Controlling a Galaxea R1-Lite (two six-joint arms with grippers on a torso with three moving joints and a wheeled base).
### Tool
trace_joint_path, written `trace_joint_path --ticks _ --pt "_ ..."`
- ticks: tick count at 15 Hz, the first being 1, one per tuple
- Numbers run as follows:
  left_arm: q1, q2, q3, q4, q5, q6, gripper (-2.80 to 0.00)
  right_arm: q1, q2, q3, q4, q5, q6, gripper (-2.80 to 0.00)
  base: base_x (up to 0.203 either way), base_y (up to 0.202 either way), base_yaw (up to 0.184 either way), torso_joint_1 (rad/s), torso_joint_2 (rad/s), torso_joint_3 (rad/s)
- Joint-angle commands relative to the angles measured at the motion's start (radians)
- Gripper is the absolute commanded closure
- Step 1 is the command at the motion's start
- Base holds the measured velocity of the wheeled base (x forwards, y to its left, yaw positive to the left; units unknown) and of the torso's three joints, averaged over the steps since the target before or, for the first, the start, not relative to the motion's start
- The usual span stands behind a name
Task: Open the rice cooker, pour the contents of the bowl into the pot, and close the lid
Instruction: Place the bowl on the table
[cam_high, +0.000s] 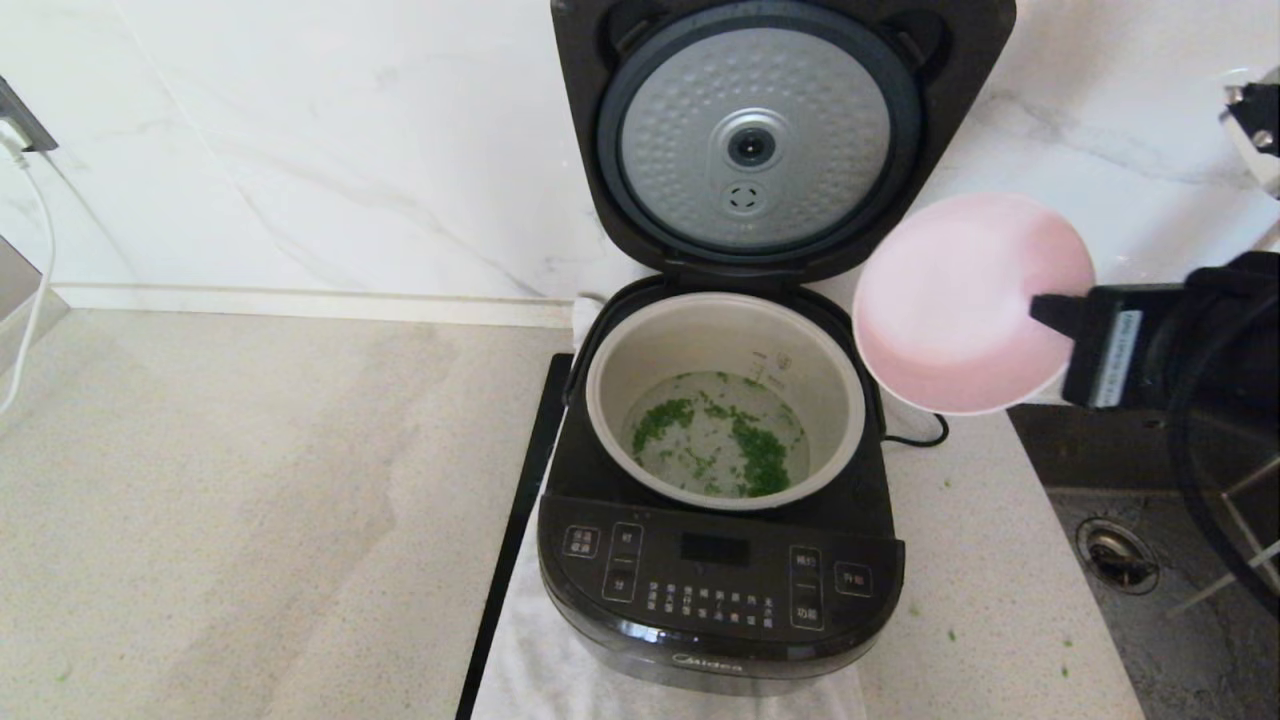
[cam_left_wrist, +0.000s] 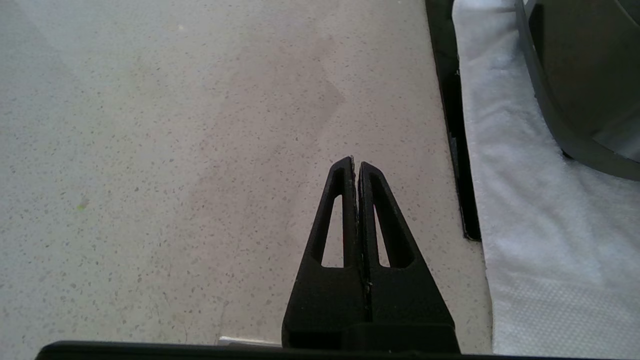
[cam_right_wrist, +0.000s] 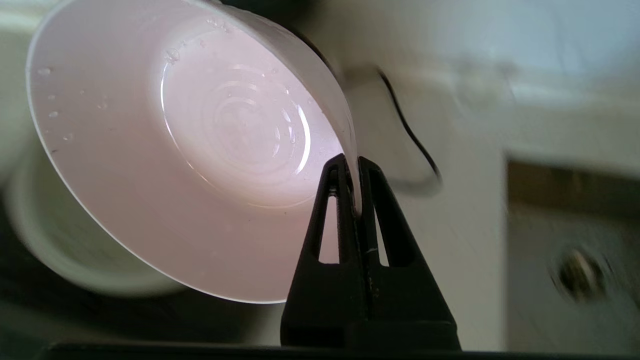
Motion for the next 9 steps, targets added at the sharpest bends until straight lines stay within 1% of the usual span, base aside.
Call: trace_joint_path --ticks 1,2,3,4,6,8,9 --pt "0.0 -0.001 0.002 -0.001 0.0 0.0 0.0 -0.209 -0.118 -0.004 0.226 0.129 0.049 0.0 0.0 0.0 0.0 0.0 0.0 0.0" --pt "0.0 -0.001 0.002 -0.001 0.0 0.0 0.0 -0.315 -0.138 -0.002 0.281 0.204 0.061 0.0 0.0 0.0 0.0 0.0 0.0 0.0" --pt "0.0 -0.001 0.002 -0.001 0.0 0.0 0.0 -0.438 -0.151 0.002 0.334 0.289 0.067 0.0 0.0 0.0 0.0 0.0 0.0 0.0" --pt "0.0 -0.001 0.002 -0.001 0.0 0.0 0.0 -0.549 -0.154 0.008 0.377 0.373 0.063 0.0 0.0 0.0 0.0 0.0 0.0 0.0" --pt "0.0 -0.001 0.002 -0.001 0.0 0.0 0.0 -0.766 -0.134 0.043 0.44 0.565 0.025 0.0 0.0 0.0 0.0 0.0 0.0 0.0" --pt "0.0 -0.001 0.002 -0.001 0.0 0.0 0.0 -0.921 -0.073 0.107 0.471 0.72 -0.039 0.0 0.0 0.0 0.0 0.0 0.0 0.0" --pt "0.0 -0.001 0.002 -0.001 0.0 0.0 0.0 -0.967 -0.021 0.15 0.48 0.776 -0.071 0.0 0.0 0.0 0.0 0.0 0.0 0.0"
